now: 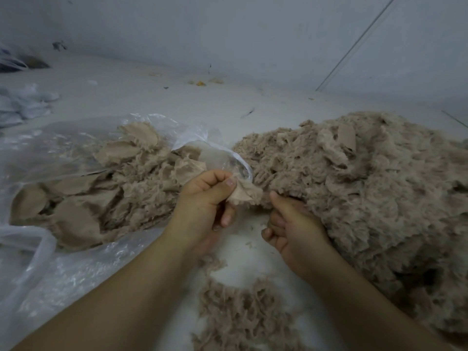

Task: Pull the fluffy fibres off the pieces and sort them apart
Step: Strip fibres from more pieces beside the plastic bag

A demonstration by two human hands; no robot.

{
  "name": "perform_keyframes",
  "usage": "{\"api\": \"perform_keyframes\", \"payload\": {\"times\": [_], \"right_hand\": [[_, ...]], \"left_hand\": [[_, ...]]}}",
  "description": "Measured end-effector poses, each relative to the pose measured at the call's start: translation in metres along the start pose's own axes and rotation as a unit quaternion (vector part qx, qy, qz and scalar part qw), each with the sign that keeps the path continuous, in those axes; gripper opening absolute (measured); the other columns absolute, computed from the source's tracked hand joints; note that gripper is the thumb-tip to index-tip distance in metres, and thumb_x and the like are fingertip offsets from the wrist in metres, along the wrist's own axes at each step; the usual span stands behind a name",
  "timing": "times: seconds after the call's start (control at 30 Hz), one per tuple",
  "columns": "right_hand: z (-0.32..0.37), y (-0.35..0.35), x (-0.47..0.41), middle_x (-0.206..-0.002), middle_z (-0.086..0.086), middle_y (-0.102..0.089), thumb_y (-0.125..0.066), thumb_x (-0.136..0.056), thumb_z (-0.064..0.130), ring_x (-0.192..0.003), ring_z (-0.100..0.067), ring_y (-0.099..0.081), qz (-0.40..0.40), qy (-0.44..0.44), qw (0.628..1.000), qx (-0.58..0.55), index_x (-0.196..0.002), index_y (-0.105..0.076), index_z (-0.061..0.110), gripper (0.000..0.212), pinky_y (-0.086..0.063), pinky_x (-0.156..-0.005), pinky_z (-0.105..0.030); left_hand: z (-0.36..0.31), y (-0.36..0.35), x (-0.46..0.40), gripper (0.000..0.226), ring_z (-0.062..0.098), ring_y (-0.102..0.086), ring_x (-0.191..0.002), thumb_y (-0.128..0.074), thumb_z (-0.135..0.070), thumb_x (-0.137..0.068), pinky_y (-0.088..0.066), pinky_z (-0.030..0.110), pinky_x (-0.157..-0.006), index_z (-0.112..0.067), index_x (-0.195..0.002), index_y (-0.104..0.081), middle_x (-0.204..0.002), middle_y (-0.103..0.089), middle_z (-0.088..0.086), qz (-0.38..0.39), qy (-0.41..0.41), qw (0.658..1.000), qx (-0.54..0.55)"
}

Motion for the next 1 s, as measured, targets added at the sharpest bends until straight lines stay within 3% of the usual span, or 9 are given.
{"api": "perform_keyframes", "payload": {"times": [0.17, 0.23, 0.37, 0.47, 0.53, 0.7, 0.8, 0.9, 1.0], "right_hand": [[0.001, 0.0, 0.001, -0.042, 0.009, -0.04, -0.059, -0.095, 0.016, -0.035, -0.002, -0.037, 0.008, 0.0, 1.0, 0.001, -0.079, -0.056, 0.015, 0.016, -0.039, -0.043, -0.02], [0.001, -0.004, 0.003, -0.042, 0.009, -0.042, -0.059, -0.094, 0.019, -0.035, -0.002, -0.04, 0.048, 0.009, 0.999, 0.022, -0.089, -0.063, 0.01, 0.011, -0.039, -0.045, -0.019], [0.003, -0.008, 0.006, -0.058, -0.002, -0.056, -0.06, -0.089, 0.026, -0.05, -0.008, -0.051, 0.113, 0.024, 0.991, 0.062, -0.106, -0.065, -0.003, 0.034, -0.038, -0.048, -0.02], [0.0, -0.005, 0.003, -0.079, -0.015, -0.055, -0.061, -0.092, 0.008, -0.057, -0.01, -0.049, 0.075, 0.034, 0.991, 0.101, -0.095, -0.063, 0.001, 0.009, -0.04, -0.046, -0.018], [-0.001, -0.002, 0.0, -0.073, -0.007, -0.058, -0.062, -0.092, 0.009, -0.048, -0.004, -0.047, 0.054, 0.028, 0.995, 0.075, -0.095, -0.062, 0.008, 0.003, -0.04, -0.044, -0.018], [0.002, -0.009, 0.007, -0.043, 0.007, -0.048, -0.062, -0.077, 0.04, -0.04, -0.005, -0.049, 0.117, 0.025, 0.991, 0.062, -0.091, -0.066, 0.009, 0.034, -0.039, -0.044, -0.018], [0.001, -0.009, 0.006, -0.056, -0.003, -0.06, -0.06, -0.09, 0.021, -0.052, -0.01, -0.059, 0.111, 0.025, 0.99, 0.08, -0.101, -0.063, -0.001, 0.025, -0.039, -0.043, -0.017], [0.0, -0.006, 0.004, -0.072, -0.017, -0.057, -0.054, -0.097, 0.008, -0.061, -0.022, -0.054, 0.08, 0.015, 0.994, 0.077, -0.094, -0.06, 0.0, 0.011, -0.039, -0.043, -0.017], [0.001, -0.004, 0.002, -0.047, -0.001, -0.046, -0.054, -0.096, 0.009, -0.042, -0.008, -0.041, 0.072, 0.023, 0.995, 0.058, -0.085, -0.058, 0.004, 0.013, -0.038, -0.042, -0.017]], "left_hand": [[-0.004, 0.013, -0.001, 0.012, 0.015, -0.038, -0.03, -0.055, -0.007, -0.089, -0.023, 0.013, -0.032, -0.008, -0.077, -0.058, -0.064, -0.051, 0.015, -0.043, 0.006, 0.999, -0.015], [0.003, 0.008, 0.0, 0.013, 0.016, -0.04, -0.031, -0.052, -0.005, -0.093, -0.025, 0.014, -0.031, -0.005, -0.08, -0.057, -0.068, -0.054, 0.018, -0.025, 0.033, 0.998, -0.041], [0.014, -0.004, 0.006, 0.018, 0.017, -0.043, -0.032, -0.049, -0.002, -0.097, -0.03, 0.017, -0.03, -0.005, -0.081, -0.058, -0.06, -0.063, 0.011, 0.009, 0.041, 0.996, -0.084], [0.013, -0.001, 0.004, 0.017, 0.019, -0.044, -0.032, -0.048, -0.002, -0.095, -0.03, 0.017, -0.031, -0.005, -0.08, -0.056, -0.054, -0.056, 0.013, -0.006, 0.04, 0.997, -0.059], [0.009, 0.0, 0.002, 0.006, 0.021, -0.044, -0.033, -0.051, -0.007, -0.088, -0.03, 0.019, -0.033, -0.004, -0.083, -0.053, -0.053, -0.053, 0.014, 0.004, 0.043, 0.999, -0.026], [0.01, -0.01, 0.006, 0.007, 0.026, -0.054, -0.052, -0.052, -0.011, -0.084, -0.043, 0.028, -0.044, -0.004, -0.086, -0.054, -0.071, -0.061, 0.019, 0.056, 0.067, 0.996, -0.003], [0.013, -0.013, 0.006, 0.007, 0.028, -0.058, -0.066, -0.053, -0.008, -0.084, -0.052, 0.034, -0.054, -0.001, -0.085, -0.053, -0.081, -0.057, 0.019, 0.047, 0.052, 0.997, -0.013], [0.012, -0.007, 0.004, 0.011, 0.026, -0.057, -0.065, -0.052, -0.001, -0.089, -0.053, 0.033, -0.055, -0.003, -0.08, -0.056, -0.076, -0.056, 0.017, 0.011, 0.035, 0.999, -0.038], [0.011, 0.001, 0.002, 0.026, 0.023, -0.056, -0.057, -0.05, 0.002, -0.092, -0.048, 0.029, -0.046, -0.007, -0.07, -0.059, -0.069, -0.058, 0.014, -0.024, 0.044, 0.998, -0.048]]}}
Point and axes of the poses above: each hand's wrist, its own x-axis away from the middle knuckle, its own y-axis out of the back of the hand, z = x × y, the point moved 6 cm from there along -x, towards the middle knuckle
